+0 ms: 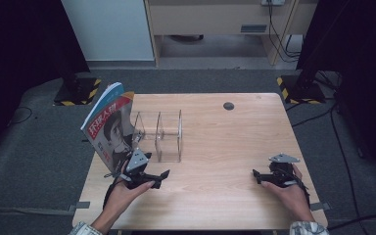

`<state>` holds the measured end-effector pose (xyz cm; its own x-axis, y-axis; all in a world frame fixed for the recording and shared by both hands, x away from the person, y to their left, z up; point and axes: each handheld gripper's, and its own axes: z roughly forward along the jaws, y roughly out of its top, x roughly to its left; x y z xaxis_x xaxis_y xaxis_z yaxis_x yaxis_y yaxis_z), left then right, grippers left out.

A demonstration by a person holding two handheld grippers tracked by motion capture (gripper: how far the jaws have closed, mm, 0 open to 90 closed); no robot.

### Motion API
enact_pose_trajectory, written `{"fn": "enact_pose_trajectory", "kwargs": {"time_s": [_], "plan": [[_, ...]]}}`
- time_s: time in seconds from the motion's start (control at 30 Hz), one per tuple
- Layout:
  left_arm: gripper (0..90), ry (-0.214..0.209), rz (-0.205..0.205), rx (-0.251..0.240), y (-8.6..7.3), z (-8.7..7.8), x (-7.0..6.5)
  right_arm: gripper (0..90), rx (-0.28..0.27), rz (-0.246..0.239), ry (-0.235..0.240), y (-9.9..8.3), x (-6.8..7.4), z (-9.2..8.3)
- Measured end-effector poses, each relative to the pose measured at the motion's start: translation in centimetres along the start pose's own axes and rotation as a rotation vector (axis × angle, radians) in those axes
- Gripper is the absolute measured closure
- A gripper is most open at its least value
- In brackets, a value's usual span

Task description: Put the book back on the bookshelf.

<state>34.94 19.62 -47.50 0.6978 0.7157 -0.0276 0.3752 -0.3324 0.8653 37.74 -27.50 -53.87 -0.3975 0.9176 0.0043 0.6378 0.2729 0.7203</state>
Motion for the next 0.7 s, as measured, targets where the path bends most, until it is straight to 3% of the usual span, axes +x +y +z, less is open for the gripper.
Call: {"fn": "enact_pose_trajectory", "kwargs": {"time_s": [0.7], "plan": [[3.7,-0.074,0.039,0.052,1.0,3.9,-3.1,5.7,0.006,-0.002,0.004,0.0,0.1,0.0]]}}
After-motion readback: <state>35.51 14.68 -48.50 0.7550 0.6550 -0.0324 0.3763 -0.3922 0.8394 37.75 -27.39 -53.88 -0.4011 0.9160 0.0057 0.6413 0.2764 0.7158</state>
